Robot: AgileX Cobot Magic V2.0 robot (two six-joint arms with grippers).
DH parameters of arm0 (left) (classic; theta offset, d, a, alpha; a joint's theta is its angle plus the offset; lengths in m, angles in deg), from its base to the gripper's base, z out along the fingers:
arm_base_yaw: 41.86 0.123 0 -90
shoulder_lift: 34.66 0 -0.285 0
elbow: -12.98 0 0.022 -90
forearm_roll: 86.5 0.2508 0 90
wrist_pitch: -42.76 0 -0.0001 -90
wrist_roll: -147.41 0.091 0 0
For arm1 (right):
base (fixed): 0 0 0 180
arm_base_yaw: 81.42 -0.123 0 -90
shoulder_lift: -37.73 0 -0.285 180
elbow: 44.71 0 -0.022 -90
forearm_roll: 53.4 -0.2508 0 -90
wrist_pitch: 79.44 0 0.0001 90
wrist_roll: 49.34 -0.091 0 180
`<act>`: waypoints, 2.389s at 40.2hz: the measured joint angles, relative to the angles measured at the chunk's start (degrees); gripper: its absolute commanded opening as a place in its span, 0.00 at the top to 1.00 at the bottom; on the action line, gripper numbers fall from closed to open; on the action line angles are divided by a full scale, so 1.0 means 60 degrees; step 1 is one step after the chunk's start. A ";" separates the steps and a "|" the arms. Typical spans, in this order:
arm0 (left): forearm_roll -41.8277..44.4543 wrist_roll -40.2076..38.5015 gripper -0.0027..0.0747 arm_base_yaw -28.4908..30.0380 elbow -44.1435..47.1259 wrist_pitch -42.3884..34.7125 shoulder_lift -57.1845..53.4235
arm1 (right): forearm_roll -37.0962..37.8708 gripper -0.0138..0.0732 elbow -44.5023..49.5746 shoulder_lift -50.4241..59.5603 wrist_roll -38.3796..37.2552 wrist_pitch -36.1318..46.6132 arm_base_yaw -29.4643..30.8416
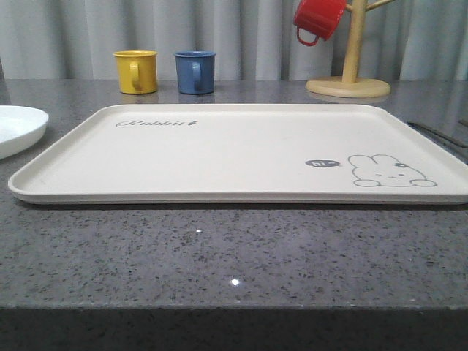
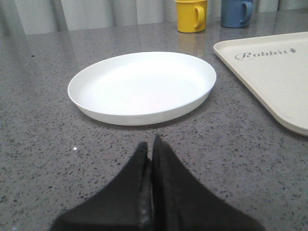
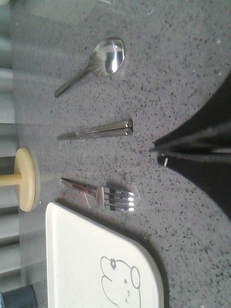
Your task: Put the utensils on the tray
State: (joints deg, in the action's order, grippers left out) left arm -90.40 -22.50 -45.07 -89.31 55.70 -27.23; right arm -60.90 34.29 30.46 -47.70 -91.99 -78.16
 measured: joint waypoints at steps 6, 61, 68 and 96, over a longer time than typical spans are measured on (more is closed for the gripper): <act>0.0000 0.0000 0.99 0.0000 0.0000 0.0000 0.0000 | 0.0000 0.92 0.0000 0.0000 0.0000 0.0000 0.0000; 0.0110 0.0000 0.99 0.0000 0.0000 -0.0720 0.0000 | 0.0000 0.92 0.0000 0.0000 0.0000 0.0199 0.0000; 0.0125 0.0000 0.99 0.0000 -0.0020 -0.2386 0.0000 | 0.0000 0.92 0.0000 0.0000 0.0000 0.0498 0.0000; 0.0222 0.0000 0.99 0.0000 -0.4717 0.0419 0.3404 | -0.0309 0.92 -0.5737 -0.3369 0.0000 -0.2083 0.0000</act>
State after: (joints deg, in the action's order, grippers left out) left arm -89.07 -22.50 -45.07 -117.62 58.22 -6.81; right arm -62.75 -0.13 10.25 -47.70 -104.48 -78.16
